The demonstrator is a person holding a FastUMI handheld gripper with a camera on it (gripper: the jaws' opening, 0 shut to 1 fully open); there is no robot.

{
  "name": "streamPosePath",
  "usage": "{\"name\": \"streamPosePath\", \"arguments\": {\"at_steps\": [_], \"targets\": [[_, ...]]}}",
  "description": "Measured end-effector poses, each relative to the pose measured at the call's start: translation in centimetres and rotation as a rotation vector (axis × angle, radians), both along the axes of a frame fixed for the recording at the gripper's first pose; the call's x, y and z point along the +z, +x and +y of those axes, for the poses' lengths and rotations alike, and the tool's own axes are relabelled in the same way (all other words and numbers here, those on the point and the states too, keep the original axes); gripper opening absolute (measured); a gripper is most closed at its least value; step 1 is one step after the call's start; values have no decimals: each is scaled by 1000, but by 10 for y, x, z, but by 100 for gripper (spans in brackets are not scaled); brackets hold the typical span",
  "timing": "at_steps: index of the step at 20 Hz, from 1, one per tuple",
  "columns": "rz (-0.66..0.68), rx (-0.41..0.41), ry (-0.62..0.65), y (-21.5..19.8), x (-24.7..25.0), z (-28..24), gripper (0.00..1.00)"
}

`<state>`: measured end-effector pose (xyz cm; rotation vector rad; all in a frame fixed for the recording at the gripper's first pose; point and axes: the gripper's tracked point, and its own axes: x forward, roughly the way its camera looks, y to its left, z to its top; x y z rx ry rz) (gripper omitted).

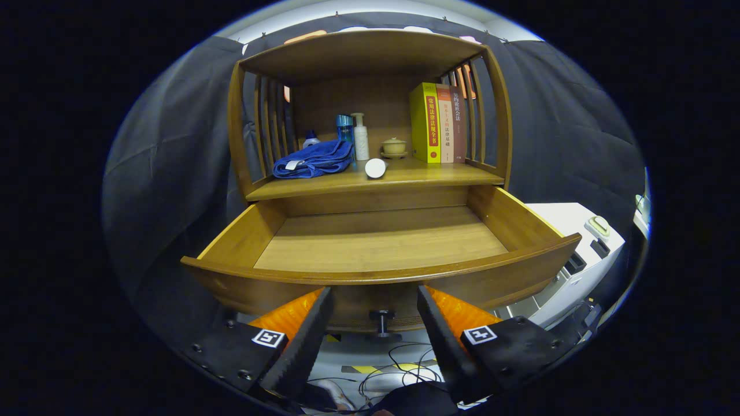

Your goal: Pull open the drawer, take out the items inside it, and place them on the countertop above the cabinet.

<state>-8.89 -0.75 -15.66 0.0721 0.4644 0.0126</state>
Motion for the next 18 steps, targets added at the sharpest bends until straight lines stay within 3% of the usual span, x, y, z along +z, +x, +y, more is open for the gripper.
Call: {"name": "streamPosePath", "arguments": {"at_steps": [10, 18], "targets": [[-16, -5, -10, 16, 2, 0, 96], [-68, -6, -9, 71, 8, -3, 96]]}}
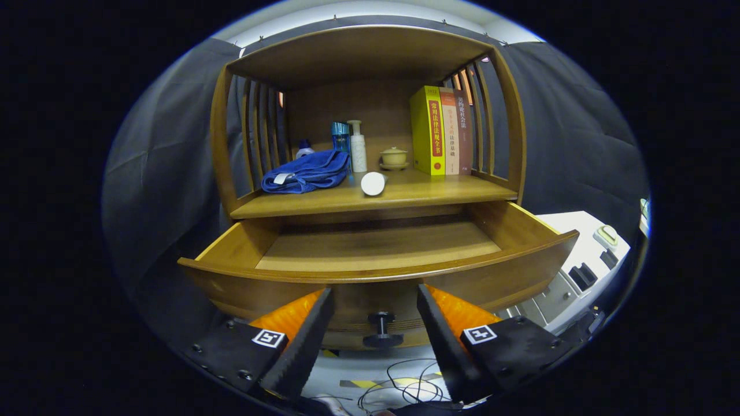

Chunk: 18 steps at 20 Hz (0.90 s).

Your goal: Pull open the drawer, take out the items inside it, and place them on the countertop above the cabinet.

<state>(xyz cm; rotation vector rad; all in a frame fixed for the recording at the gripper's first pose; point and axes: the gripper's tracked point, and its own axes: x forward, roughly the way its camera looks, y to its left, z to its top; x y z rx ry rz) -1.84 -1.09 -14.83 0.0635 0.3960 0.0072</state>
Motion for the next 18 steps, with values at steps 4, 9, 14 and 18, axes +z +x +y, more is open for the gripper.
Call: {"name": "streamPosePath", "arguments": {"at_steps": [4, 9, 14, 18], "targets": [[1, -4, -14, 29, -4, 1, 97], [-7, -12, 16, 66, -9, 1, 97], [-4, -10, 20, 96, -19, -1, 97], [-16, -9, 12, 118, -19, -1, 97]]}}
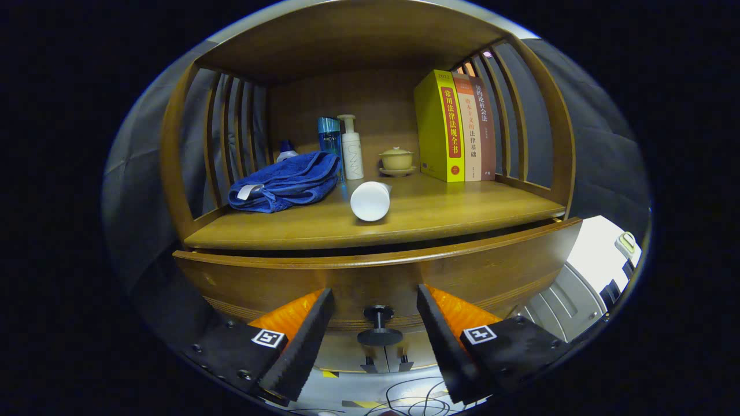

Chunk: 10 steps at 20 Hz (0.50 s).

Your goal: Pull open the drawer, take out the items inside it, and place them on the countertop above the cabinet.

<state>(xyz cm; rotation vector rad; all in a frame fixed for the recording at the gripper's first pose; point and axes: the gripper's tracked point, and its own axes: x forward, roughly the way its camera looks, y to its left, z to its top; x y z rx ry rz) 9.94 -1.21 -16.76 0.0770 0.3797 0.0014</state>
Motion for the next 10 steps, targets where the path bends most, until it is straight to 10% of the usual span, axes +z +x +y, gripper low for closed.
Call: {"name": "streamPosePath", "arguments": {"at_steps": [10], "targets": [[-19, 4, -22, 11, -3, -1, 97]]}}
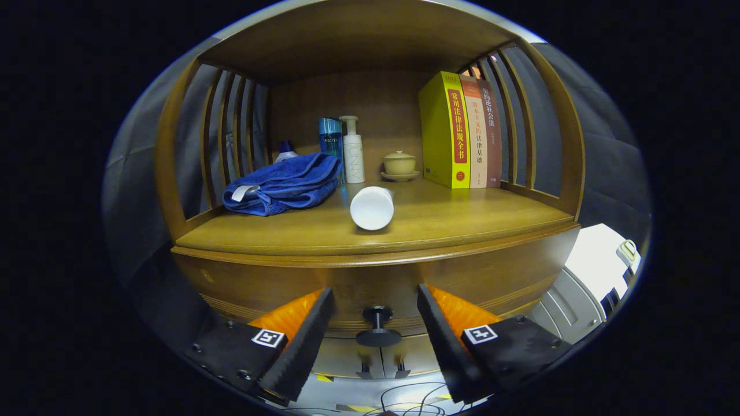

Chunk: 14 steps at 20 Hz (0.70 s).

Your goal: Pull open the drawer, take out the items inside it, and place them on the countertop above the cabinet.

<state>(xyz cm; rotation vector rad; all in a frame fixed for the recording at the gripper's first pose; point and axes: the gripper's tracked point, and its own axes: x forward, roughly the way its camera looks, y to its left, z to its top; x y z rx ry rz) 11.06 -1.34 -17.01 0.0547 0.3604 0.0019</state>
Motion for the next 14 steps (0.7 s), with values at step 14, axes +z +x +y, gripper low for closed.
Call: {"name": "streamPosePath", "arguments": {"at_steps": [14], "targets": [[-213, -35, 27, -109, 119, -35, 97]]}}
